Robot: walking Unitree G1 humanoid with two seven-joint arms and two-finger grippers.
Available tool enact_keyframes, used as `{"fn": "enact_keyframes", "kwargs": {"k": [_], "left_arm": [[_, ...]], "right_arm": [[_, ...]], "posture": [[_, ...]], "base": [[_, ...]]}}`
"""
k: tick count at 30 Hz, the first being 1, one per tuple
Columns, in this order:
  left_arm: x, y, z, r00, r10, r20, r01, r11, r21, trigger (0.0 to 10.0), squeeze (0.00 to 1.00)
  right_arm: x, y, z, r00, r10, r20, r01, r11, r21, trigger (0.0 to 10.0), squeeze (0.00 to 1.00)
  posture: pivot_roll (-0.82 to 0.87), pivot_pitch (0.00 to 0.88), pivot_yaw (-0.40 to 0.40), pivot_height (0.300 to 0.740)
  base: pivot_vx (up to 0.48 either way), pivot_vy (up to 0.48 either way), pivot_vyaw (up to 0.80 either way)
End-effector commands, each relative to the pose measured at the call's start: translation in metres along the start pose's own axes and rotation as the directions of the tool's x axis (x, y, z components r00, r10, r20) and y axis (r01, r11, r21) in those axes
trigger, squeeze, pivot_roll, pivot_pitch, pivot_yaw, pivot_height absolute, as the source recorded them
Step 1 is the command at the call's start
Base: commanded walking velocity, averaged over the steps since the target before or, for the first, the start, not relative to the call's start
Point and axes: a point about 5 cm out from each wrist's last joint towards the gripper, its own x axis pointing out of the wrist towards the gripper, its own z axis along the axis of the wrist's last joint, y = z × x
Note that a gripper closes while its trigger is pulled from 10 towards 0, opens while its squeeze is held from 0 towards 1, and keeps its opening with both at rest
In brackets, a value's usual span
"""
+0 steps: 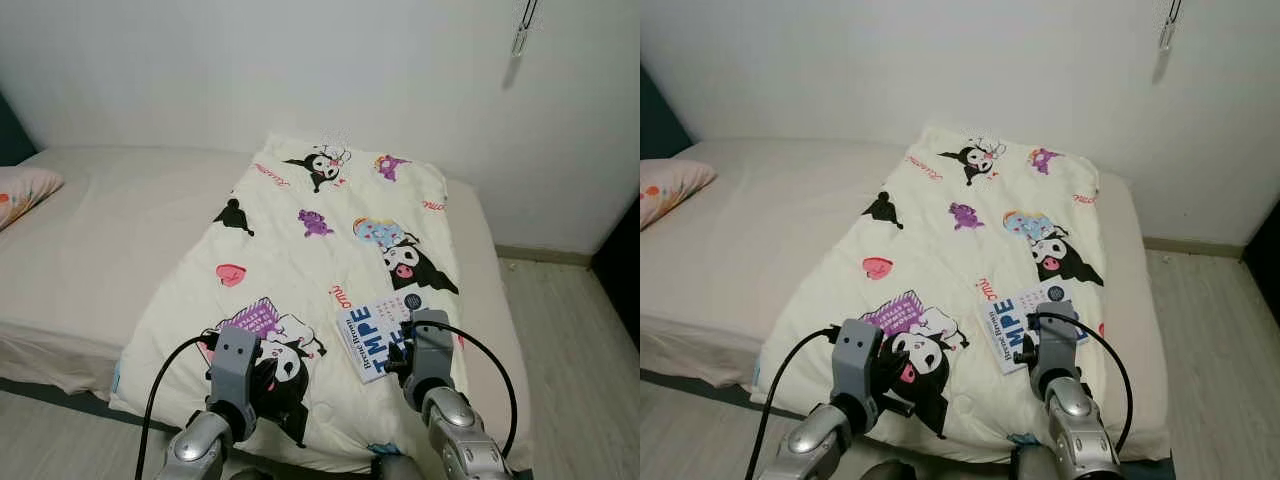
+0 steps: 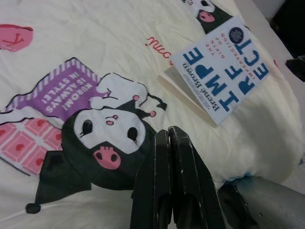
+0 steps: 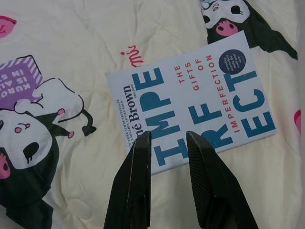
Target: Clean up the room
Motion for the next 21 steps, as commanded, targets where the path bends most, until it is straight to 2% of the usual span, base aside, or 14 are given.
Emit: {"fn": "enact_keyframes", "kwargs": {"k": [1,6,21], "left_arm": [[-0.0037,0.0018,-0.0018,1.0,-0.011,-0.018,0.011,1.0,0.021,10.0,0.0],[-0.0042,0.0013,-0.0019,1.0,-0.017,-0.018,0.017,0.999,0.027,10.0,0.0],[-0.0067,0.0023,-0.0003,0.999,-0.037,-0.013,0.038,0.998,0.052,10.0,0.0]], "right_arm": [[-0.0026,0.0019,-0.0057,1.0,0.003,-0.02,-0.002,1.0,0.019,10.0,0.0],[-0.0037,0.0014,-0.0069,1.0,-0.002,-0.023,0.002,1.0,0.017,10.0,0.0],[-0.0044,0.0033,-0.008,1.0,-0.011,-0.023,0.012,0.999,0.037,10.0,0.0]], "posture": [[-0.01,0.102,0.033,0.619],[-0.01,0.107,0.035,0.604],[0.0,0.103,0.029,0.604]], "base": [[0.0,0.0,0.0],[0.0,0.0,0.0],[0.0,0.0,0.0]]}}
